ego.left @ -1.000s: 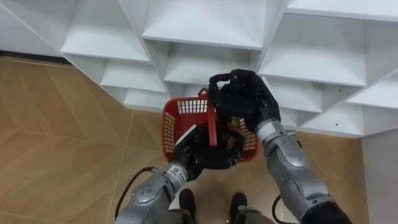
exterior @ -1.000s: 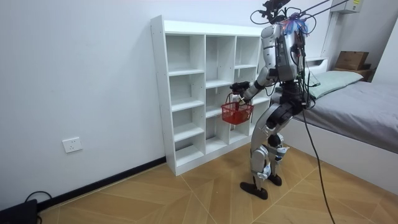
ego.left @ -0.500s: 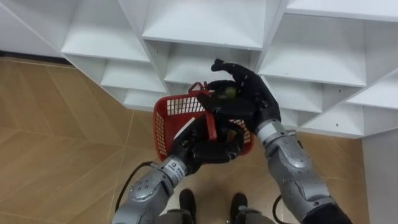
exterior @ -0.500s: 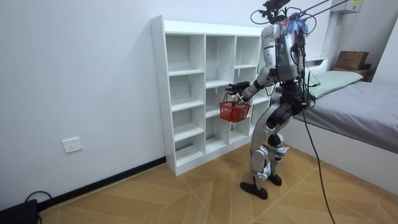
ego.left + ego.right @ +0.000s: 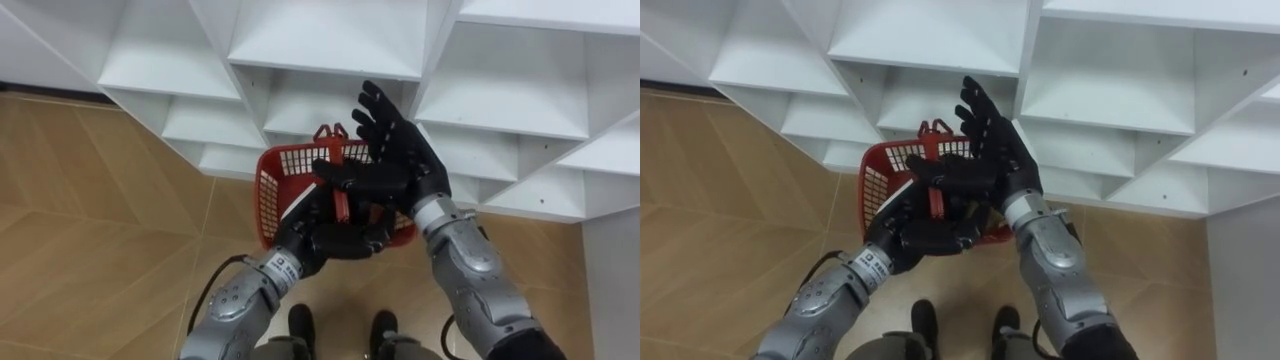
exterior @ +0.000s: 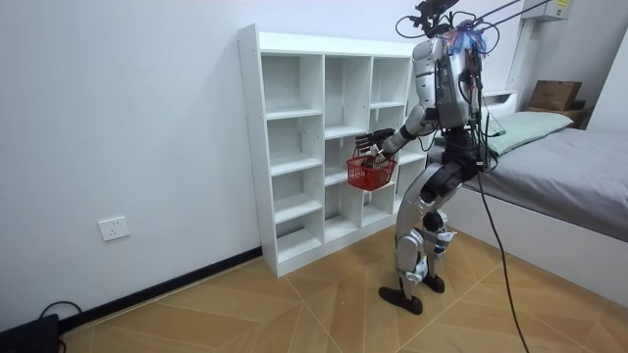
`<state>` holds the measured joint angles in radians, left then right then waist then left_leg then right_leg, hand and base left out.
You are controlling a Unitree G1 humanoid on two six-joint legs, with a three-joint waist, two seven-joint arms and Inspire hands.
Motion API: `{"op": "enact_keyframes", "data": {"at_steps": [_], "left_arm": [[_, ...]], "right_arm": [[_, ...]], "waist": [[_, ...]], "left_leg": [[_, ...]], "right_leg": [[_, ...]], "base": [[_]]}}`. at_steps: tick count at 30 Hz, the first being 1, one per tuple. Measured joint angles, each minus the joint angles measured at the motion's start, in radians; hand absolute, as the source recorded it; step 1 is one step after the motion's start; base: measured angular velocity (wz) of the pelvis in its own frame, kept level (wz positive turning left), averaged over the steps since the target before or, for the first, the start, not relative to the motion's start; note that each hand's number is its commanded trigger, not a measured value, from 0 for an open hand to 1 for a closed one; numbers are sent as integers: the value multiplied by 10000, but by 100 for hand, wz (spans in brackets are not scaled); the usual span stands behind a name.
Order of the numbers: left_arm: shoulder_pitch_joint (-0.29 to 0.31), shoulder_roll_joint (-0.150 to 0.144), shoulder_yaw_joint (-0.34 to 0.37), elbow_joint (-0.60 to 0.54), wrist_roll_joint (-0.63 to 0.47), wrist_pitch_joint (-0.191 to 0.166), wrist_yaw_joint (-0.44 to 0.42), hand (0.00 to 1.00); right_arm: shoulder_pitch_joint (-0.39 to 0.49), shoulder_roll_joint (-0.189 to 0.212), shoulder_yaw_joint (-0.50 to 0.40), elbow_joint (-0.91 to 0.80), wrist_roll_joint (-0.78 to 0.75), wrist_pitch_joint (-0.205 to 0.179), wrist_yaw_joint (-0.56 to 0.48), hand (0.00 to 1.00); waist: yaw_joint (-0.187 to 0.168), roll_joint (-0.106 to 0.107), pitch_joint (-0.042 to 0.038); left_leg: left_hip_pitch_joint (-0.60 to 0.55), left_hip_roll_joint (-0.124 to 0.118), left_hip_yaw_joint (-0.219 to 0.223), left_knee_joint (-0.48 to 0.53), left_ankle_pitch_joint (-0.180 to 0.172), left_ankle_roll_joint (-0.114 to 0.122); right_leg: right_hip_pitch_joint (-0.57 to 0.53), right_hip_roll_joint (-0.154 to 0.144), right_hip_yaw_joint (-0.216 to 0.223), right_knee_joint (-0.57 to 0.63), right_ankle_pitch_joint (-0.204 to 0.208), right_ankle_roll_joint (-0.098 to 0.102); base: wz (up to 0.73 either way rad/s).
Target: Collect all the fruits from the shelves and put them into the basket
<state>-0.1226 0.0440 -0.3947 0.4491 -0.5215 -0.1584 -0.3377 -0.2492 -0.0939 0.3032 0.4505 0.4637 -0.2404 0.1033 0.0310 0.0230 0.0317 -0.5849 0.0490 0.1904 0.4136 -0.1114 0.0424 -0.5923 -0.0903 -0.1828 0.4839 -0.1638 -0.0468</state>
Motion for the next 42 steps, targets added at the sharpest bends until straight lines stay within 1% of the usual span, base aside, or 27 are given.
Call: {"op": "enact_keyframes", "data": {"at_steps": [16,20,25,30,32,34,36,38,39,41,42], "left_arm": [[14,14,101,-300,35,1,-25,100],[12,20,166,-302,133,1,-48,100],[108,72,162,-295,220,43,3,100],[278,531,73,-238,361,72,38,100],[610,776,79,-33,637,69,55,100],[860,924,96,32,956,68,137,100],[974,1068,195,120,1144,68,239,100],[1048,1150,406,692,1313,-32,309,100],[1086,1188,410,836,1369,-38,314,100],[1335,1348,415,1098,1436,-37,315,100],[1394,1375,425,1102,1471,-38,314,100]], "right_arm": [[17,38,-157,-3,-111,-6,13,0],[35,45,-239,62,-308,-114,-18,0],[40,46,-303,366,-450,-120,-71,0],[263,-47,-297,549,-605,-108,-358,0],[687,-231,-294,783,-819,-114,-506,0],[1008,-421,-328,1018,-1099,-110,-722,0],[1222,-595,-339,1240,-1372,-103,-968,0],[1484,-647,-434,1452,-1812,-110,-1346,0],[1554,-641,-440,1490,-2000,-111,-1448,0],[1687,-618,-472,1652,-2556,-173,-1771,0],[1748,-617,-505,1662,-2730,-222,-1875,0]], "waist": [[-2,6,-6],[-17,14,-11],[-52,15,-11],[-72,13,-11],[-90,10,-11],[-124,1,-10],[-174,-6,-8],[-282,-11,-8],[-301,-23,-9],[-484,-59,-26],[-500,-79,-29]], "left_leg": [[9,11,-1,13,4,-5],[87,13,-61,37,5,-6],[439,18,-20,-71,5,-8],[720,-7,-21,-214,20,-29],[1094,-57,-34,-446,36,-51],[1246,-76,-52,-545,38,-56],[1255,-78,-46,-563,36,-54],[1543,-94,-21,-781,48,-67],[1649,-95,-15,-849,48,-69],[1921,-81,-28,-1020,44,-102],[1955,-80,-27,-1046,39,-111]], "right_leg": [[14,11,-6,7,10,-16],[171,12,-89,-22,11,-17],[502,20,-90,-143,10,-10],[754,17,-88,-221,9,-8],[1117,22,-84,-381,-16,29],[1278,46,-72,-501,-35,56],[1308,49,-82,-549,-32,68],[1599,74,-102,-758,-5,93],[1713,88,-103,-828,-7,96],[2021,172,-76,-1104,3,115],[2053,188,-74,-1142,4,116]], "base": [[0],[3],[0],[0],[2],[4],[0],[0],[0],[0],[0]]}}
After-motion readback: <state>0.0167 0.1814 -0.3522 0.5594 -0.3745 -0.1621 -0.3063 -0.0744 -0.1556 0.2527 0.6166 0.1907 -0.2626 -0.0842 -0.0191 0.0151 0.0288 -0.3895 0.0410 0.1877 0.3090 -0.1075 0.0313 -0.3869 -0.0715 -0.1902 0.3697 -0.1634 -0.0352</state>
